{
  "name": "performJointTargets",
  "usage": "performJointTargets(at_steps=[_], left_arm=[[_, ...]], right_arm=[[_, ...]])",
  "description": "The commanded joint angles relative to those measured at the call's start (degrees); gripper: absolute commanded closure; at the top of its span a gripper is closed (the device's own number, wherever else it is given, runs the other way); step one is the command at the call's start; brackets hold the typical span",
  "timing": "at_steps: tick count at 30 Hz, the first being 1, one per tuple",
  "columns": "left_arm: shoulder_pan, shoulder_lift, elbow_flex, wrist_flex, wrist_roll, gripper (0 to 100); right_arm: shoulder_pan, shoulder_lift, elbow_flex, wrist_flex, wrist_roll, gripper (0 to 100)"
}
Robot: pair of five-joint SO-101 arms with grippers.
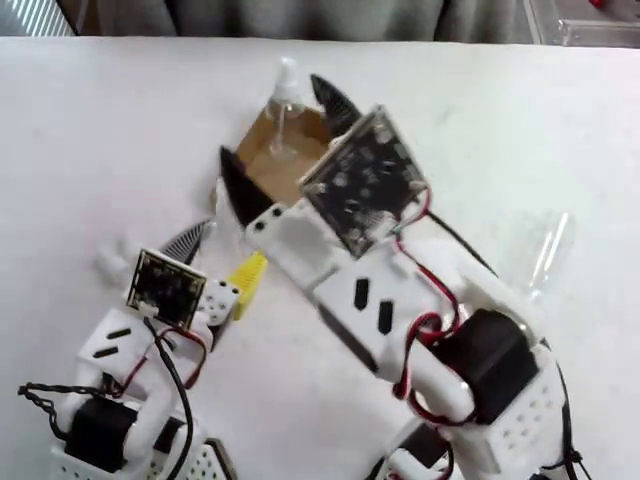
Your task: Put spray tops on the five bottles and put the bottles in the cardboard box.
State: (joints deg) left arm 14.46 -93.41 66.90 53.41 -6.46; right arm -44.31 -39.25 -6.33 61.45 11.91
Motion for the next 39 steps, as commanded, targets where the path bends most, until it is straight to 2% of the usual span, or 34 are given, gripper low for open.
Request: performJointTargets(at_steps=[1, 3, 7, 12, 15, 18, 23, 26, 32, 36, 39], left_arm=[[0.6, -0.6, -0.7, -1.5, -0.2, 98], [0.6, -0.6, -0.8, -1.6, -0.2, 98], [0.0, -2.5, -0.4, -4.4, -0.1, 98], [0.0, -5.0, -0.2, -4.5, -0.1, 98], [-1.3, -3.7, -0.6, -5.0, 0.0, 98], [-4.6, -0.3, -0.7, -10.5, 0.2, 98], [-9.2, 10.9, -3.2, -19.2, 5.9, 98], [-9.5, 18.6, -7.3, -22.1, 8.0, 98], [-9.5, 28.9, -10.2, -29.7, 9.1, 98], [-8.9, 32.7, -10.2, -33.1, 9.0, 98], [-8.3, 34.9, -9.9, -38.9, 9.1, 98]], right_arm=[[3.6, 0.7, -2.5, 0.0, -0.7, 85.1], [5.5, 0.7, -2.5, 0.0, -0.7, 98.8], [10.1, 0.1, -0.8, 1.2, -0.7, 91.5], [19.9, 0.0, 7.0, 5.4, -0.7, 98.4], [24.6, 0.0, 13.8, 5.9, -2.7, 97.9], [26.9, 0.0, 20.0, 6.0, -7.6, 98.3], [30.5, 0.0, 30.9, 5.8, -7.9, 98.1], [34.0, 0.4, 37.0, 5.6, -7.6, 98.1], [42.1, 0.0, 45.8, 4.7, 6.9, 98.1], [49.1, 0.3, 50.5, 4.7, 7.9, 98.1], [52.0, 0.0, 54.0, 4.7, 7.9, 98.1]])
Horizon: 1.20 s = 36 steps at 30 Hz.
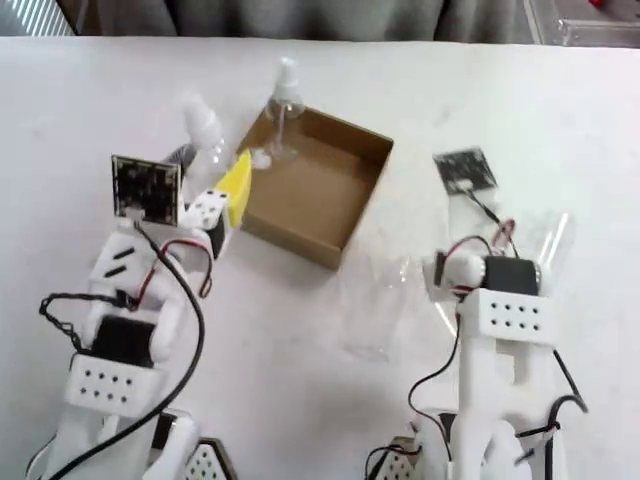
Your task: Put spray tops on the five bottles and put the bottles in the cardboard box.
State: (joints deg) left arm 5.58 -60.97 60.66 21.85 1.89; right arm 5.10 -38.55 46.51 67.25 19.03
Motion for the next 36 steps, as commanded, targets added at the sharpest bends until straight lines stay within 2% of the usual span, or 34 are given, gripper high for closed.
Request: performJointTargets(at_steps=[1, 5, 9, 12, 31, 36], left_arm=[[0.7, 3.0, -2.9, -10.0, 0.8, 98], [2.2, 5.9, 1.8, -24.6, 0.8, 98], [4.1, 10.6, 5.0, -35.3, 0.7, 98], [4.2, 15.8, 4.4, -39.3, 0.8, 98], [3.5, 60.4, -11.7, -66.4, 0.9, 98], [1.9, 69.3, -15.2, -70.0, 0.9, 98]], right_arm=[[3.0, -0.7, 2.5, -1.0, 0.8, 98.2], [4.1, -0.7, 8.6, -3.2, 0.9, 98.2], [4.0, -0.7, 15.7, -13.1, 0.9, 98.2], [4.0, -0.6, 18.5, -16.7, 0.9, 98.2], [3.9, -0.1, 20.4, -18.4, 2.3, 98.2], [3.8, -0.1, 20.4, -18.4, 3.5, 98.2]])
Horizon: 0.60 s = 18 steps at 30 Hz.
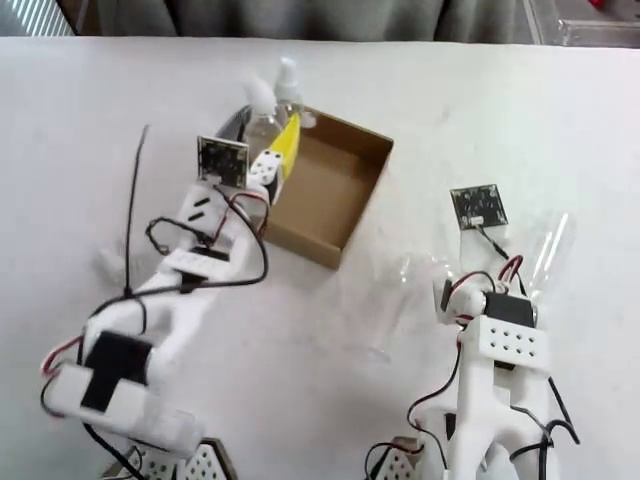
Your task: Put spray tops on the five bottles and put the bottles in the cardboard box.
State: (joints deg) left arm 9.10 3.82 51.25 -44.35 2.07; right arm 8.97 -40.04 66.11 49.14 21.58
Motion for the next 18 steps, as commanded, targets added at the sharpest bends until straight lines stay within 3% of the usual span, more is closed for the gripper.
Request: performJointTargets(at_steps=[1, 18], left_arm=[[-2.0, 6.3, -6.9, -3.9, 0.7, 98], [-2.9, 24.3, -20.1, -3.9, 0.7, 98]], right_arm=[[0.0, 1.4, 0.8, -0.3, 1.1, 98.2], [-1.8, 1.4, 1.9, -2.4, 2.6, 98.1]])
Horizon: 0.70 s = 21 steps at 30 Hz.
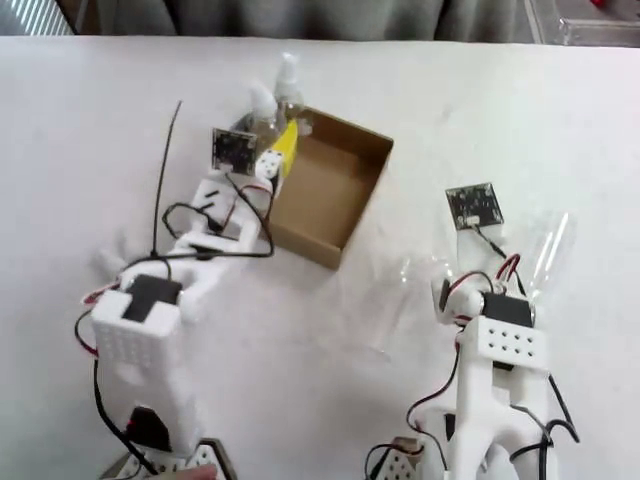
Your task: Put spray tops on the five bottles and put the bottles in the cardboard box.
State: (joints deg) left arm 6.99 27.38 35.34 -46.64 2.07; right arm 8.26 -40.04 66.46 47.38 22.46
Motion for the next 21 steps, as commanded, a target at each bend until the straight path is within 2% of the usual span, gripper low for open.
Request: performJointTargets(at_steps=[1, 21], left_arm=[[-0.7, 1.2, -4.7, -1.6, 0.7, 98], [-2.2, 4.1, -6.1, -1.3, 0.7, 98]], right_arm=[[-1.1, 1.4, 1.6, -0.7, 2.0, 98.2], [-0.9, 1.4, 2.0, -0.7, 2.6, 98.2]])
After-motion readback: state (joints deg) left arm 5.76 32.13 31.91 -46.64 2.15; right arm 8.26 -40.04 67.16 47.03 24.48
